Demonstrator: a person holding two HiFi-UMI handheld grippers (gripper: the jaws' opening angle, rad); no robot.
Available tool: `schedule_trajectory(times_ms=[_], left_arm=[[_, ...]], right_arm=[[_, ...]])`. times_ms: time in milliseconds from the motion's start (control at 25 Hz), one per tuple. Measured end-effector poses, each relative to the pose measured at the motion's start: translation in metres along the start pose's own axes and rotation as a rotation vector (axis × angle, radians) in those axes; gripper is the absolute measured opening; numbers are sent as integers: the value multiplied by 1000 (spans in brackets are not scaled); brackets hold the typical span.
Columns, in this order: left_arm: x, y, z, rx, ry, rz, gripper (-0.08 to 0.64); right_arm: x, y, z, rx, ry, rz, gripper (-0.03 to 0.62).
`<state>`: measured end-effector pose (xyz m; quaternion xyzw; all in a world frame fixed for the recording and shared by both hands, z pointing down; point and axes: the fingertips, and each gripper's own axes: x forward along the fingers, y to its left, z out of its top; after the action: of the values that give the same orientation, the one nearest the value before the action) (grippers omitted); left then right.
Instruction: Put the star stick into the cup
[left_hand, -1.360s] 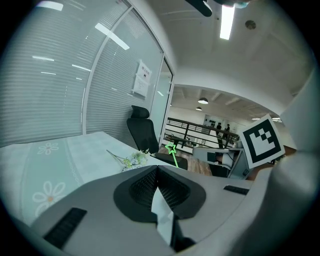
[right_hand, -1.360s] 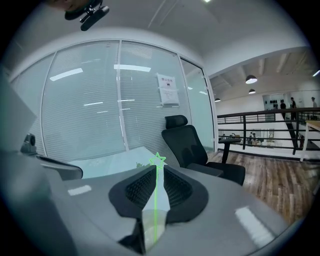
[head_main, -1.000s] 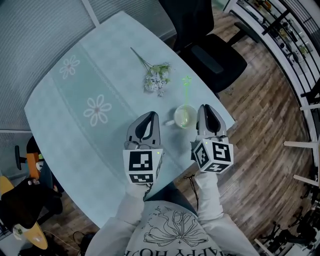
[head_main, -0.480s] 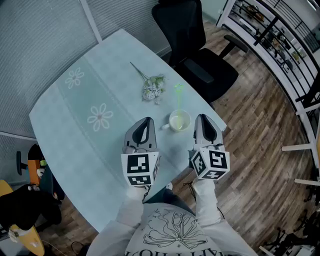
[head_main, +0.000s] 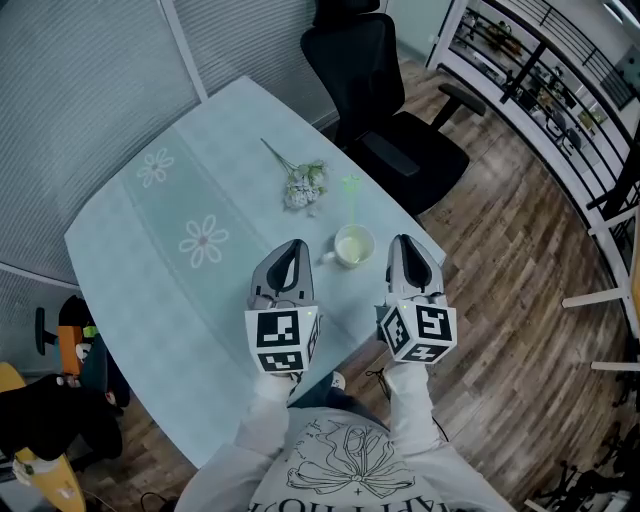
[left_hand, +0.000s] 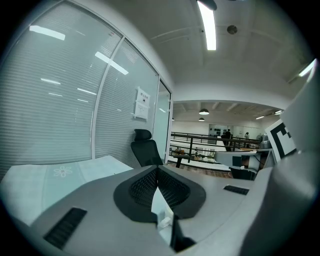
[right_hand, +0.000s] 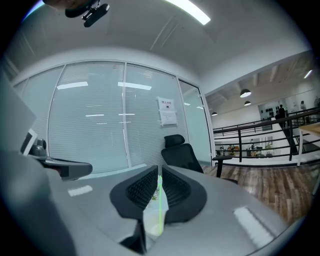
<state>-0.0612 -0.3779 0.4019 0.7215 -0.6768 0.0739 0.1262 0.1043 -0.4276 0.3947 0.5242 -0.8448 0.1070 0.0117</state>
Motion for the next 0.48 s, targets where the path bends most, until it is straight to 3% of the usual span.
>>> schedule_trajectory(times_ms=[480], left_arm=[[-14, -4, 10, 6, -29, 4, 6]], right_arm=[[-13, 8, 14, -7, -29, 12, 38]])
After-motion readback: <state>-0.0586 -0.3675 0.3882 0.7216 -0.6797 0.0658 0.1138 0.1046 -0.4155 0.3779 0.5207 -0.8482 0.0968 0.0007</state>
